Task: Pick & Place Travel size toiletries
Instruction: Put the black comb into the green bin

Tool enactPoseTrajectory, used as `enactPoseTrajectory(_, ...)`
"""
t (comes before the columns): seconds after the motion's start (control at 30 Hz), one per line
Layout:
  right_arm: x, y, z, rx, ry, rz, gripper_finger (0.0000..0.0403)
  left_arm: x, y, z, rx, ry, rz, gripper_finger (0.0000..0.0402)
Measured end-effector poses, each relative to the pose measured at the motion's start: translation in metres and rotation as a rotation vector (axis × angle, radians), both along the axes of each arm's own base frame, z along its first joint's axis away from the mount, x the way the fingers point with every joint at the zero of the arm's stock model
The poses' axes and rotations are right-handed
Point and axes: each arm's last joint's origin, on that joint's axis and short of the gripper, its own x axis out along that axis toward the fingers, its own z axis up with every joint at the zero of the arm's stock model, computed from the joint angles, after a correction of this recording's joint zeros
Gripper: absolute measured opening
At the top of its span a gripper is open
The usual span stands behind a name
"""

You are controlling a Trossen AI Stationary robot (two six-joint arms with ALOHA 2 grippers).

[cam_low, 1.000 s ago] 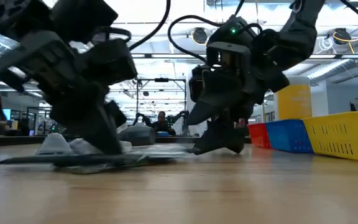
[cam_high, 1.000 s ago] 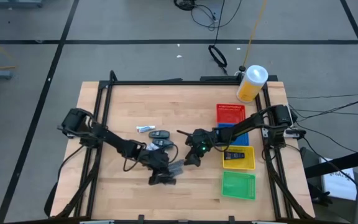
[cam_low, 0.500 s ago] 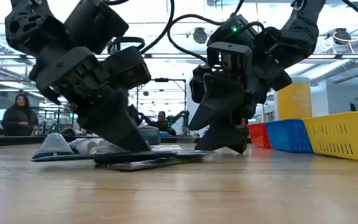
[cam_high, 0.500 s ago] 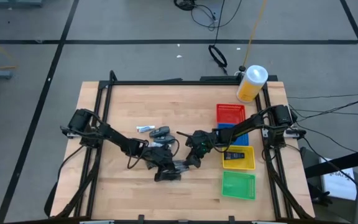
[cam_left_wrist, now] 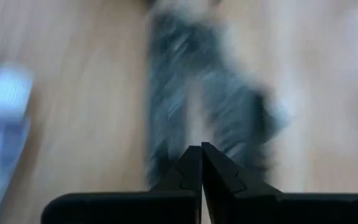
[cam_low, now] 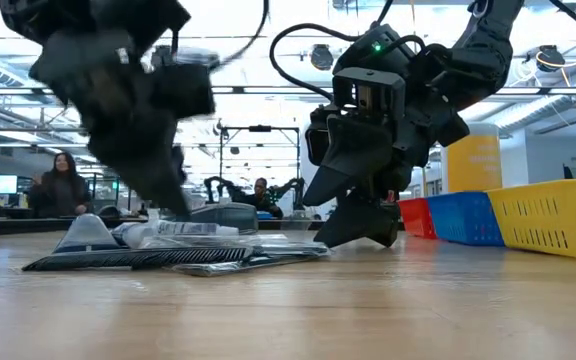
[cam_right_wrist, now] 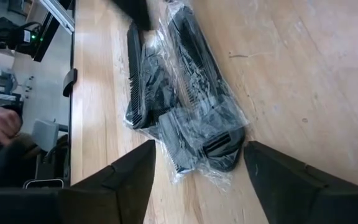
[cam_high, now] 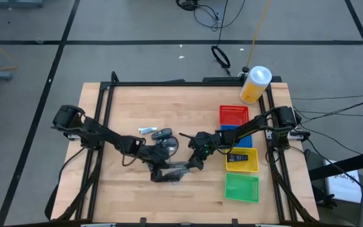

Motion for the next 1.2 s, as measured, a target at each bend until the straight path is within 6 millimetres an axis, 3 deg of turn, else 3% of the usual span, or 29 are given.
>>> enactPoseTrajectory(0.37,0.000,-0.001,-0.001,-0.011,0.003,-0.019,0.0236,0.017,0.003,-0.037,0.043,-0.030,0.073,0.0006)
enactPoseTrajectory(0.67,-0.006,0.002,-0.007,-0.021,0.090,0.026,0.0197,0.022,0.013,-0.042,0.064,-0.055,0.170,0.0007)
enactPoseTrajectory(0.9,-0.008,-0.001,-0.009,-0.038,0.109,0.010,0.0190,0.028,0.018,-0.031,0.134,-0.177,0.301,0.0008)
enactPoseTrajectory(1.1,-0.008,-0.007,-0.010,-0.057,0.119,-0.030,0.0220,0.020,0.014,0.006,0.106,-0.242,0.277,0.0002)
enactPoseTrajectory(1.2,-0.007,-0.009,-0.009,-0.056,0.115,-0.036,0.0239,0.015,0.010,0.012,0.038,-0.206,0.195,0.0004)
